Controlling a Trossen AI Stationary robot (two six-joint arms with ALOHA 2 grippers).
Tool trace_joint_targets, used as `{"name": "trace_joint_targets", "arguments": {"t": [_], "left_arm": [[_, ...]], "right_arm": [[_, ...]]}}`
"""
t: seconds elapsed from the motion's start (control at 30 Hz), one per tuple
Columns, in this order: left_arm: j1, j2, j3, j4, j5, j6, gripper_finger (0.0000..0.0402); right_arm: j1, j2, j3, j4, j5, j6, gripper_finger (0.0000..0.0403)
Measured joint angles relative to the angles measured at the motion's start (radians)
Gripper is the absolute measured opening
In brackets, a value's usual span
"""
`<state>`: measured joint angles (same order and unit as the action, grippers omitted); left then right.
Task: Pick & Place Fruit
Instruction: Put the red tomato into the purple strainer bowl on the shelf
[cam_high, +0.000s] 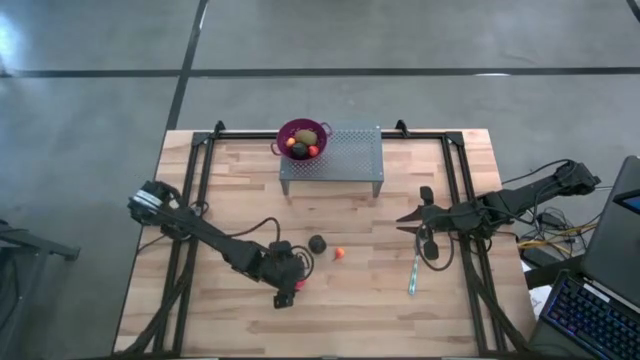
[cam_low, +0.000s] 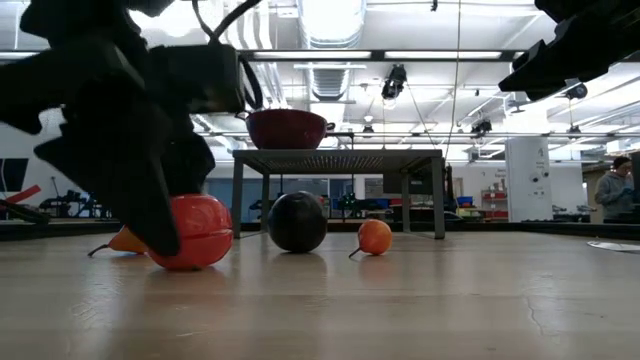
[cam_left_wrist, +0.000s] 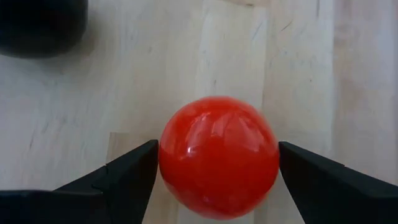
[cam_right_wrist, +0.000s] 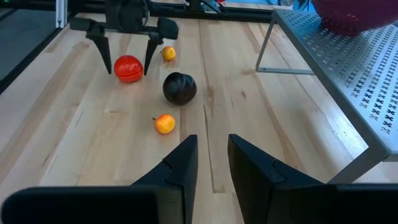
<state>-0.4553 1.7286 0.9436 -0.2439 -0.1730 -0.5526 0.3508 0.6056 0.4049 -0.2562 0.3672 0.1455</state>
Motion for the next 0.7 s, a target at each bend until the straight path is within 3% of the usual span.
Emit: {"name": "trace_joint_targets", "arguments": {"t": [0.33, 0.7], "left_arm": [[0.001, 0.016, 0.000, 0.008, -0.006, -0.027, 0.0319], [0.002, 0.016, 0.000, 0.008, -0.008, -0.037, 0.0275]], "right_arm": [[0.000, 0.000, 0.000, 0.000, 0.000, 0.000, 0.0053], [0.000, 0.000, 0.000, 0.000, 0.000, 0.002, 0.0047]]}}
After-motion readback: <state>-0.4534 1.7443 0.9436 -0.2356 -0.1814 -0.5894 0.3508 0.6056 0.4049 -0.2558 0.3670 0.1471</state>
